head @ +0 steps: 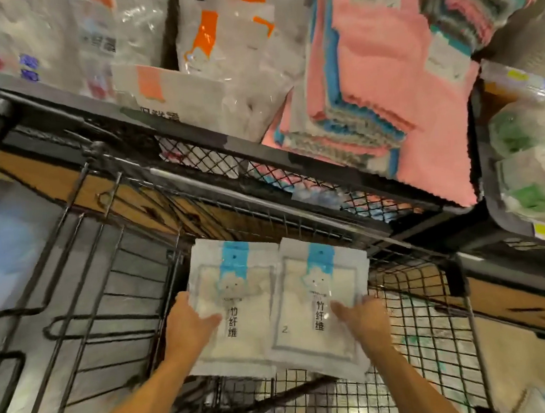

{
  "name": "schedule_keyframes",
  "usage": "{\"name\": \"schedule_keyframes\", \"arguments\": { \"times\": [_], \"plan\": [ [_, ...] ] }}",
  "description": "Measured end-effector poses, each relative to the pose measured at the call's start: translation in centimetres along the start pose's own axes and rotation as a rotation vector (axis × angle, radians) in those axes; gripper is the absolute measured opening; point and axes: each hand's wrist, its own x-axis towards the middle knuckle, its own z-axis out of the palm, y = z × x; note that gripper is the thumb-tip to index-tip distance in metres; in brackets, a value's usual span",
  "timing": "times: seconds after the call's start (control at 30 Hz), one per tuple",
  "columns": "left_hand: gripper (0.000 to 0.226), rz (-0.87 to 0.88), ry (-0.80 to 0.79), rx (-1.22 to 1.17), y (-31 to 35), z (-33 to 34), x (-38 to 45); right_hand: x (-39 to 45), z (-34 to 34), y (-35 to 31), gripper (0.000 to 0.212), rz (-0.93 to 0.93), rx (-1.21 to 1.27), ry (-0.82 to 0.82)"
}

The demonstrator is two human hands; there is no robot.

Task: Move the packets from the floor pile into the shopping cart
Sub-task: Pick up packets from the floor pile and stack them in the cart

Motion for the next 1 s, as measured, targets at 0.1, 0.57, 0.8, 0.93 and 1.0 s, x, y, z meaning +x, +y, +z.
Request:
{"name": "schedule_keyframes", "arguments": {
  "times": [0.1, 0.57, 0.8, 0.93, 1.0],
  "plan": [
    [0.049, -0.004, 0.033, -0.007, -0.9, 1.2, 0.3, 0.7, 1.3, 0.8, 0.041, -0.038, -0.104, 0.068],
    [0.079, 0.594, 0.148, 0.839, 3.1, 0.2, -3.1, -3.1, -1.6, -2.3, 0.068, -0.446, -0.702, 0.213],
    [0.066, 0.58, 0.155, 0.892, 10.8, -5.5, -10.2, -8.9, -9.7, -5.8, 0.065, -0.583, -0.734, 0.209],
    [0.066, 0.579, 0.208, 0.869, 14.8, -9.0, -14.6, -12.7, -14.1, -7.8, 0.061, -0.644, -0.747, 0.254],
    [0.066, 0.601, 0.235, 0.844, 17.0, -10.7, -16.6, -14.8, -16.2, -8.9, 0.061, -0.666, -0.71, 0.294]
  ]
}}
